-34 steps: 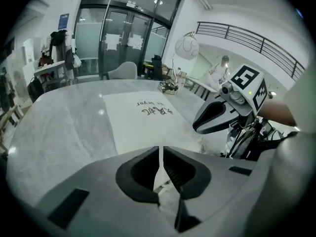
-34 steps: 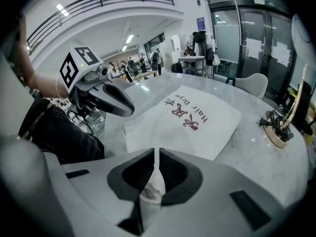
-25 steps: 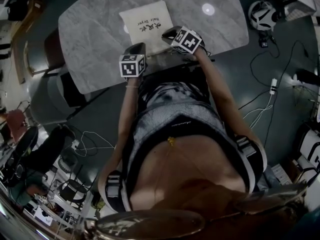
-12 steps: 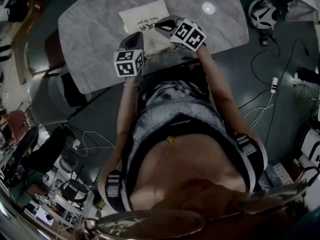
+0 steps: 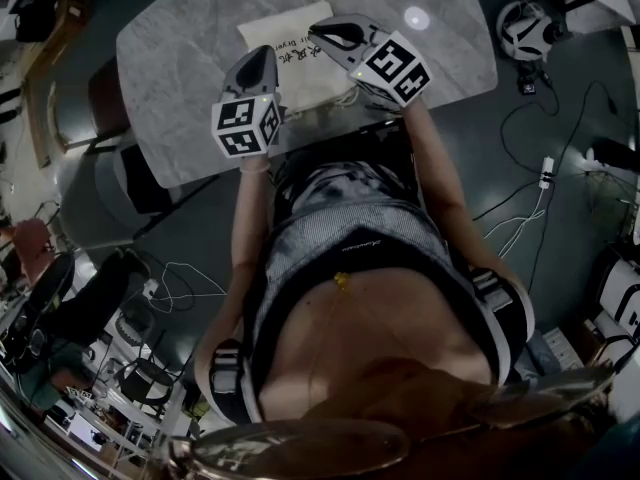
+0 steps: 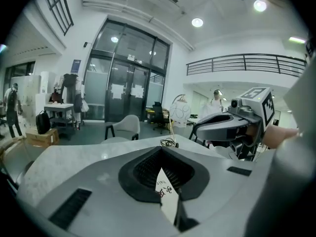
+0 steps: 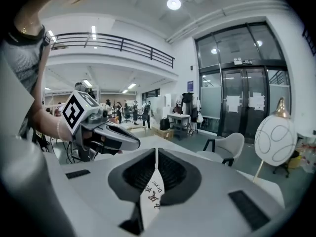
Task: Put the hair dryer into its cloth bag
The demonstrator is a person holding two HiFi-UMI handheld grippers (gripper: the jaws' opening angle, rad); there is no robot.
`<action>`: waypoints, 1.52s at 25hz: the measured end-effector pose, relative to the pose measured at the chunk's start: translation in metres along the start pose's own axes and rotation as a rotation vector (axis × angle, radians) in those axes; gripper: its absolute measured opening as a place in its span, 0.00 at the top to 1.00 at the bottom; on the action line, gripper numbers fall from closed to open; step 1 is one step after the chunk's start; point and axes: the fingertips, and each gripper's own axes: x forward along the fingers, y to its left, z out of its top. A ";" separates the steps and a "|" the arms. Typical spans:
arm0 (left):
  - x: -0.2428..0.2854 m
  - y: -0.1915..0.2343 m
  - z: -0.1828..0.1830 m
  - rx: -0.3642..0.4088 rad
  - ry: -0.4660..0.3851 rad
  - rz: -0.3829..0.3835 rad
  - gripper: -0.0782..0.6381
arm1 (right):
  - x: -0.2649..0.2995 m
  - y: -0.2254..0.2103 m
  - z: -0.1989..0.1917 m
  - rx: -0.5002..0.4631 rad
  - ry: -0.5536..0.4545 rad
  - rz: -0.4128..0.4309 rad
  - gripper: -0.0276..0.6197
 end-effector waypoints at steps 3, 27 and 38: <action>-0.005 -0.003 0.018 0.010 -0.050 0.009 0.88 | -0.011 -0.004 0.018 -0.003 -0.051 -0.022 0.85; -0.011 -0.027 0.070 0.051 -0.184 -0.011 0.88 | -0.035 -0.009 0.056 0.041 -0.224 -0.080 0.85; -0.013 -0.026 0.066 0.057 -0.177 -0.011 0.88 | -0.035 -0.003 0.058 0.042 -0.222 -0.074 0.85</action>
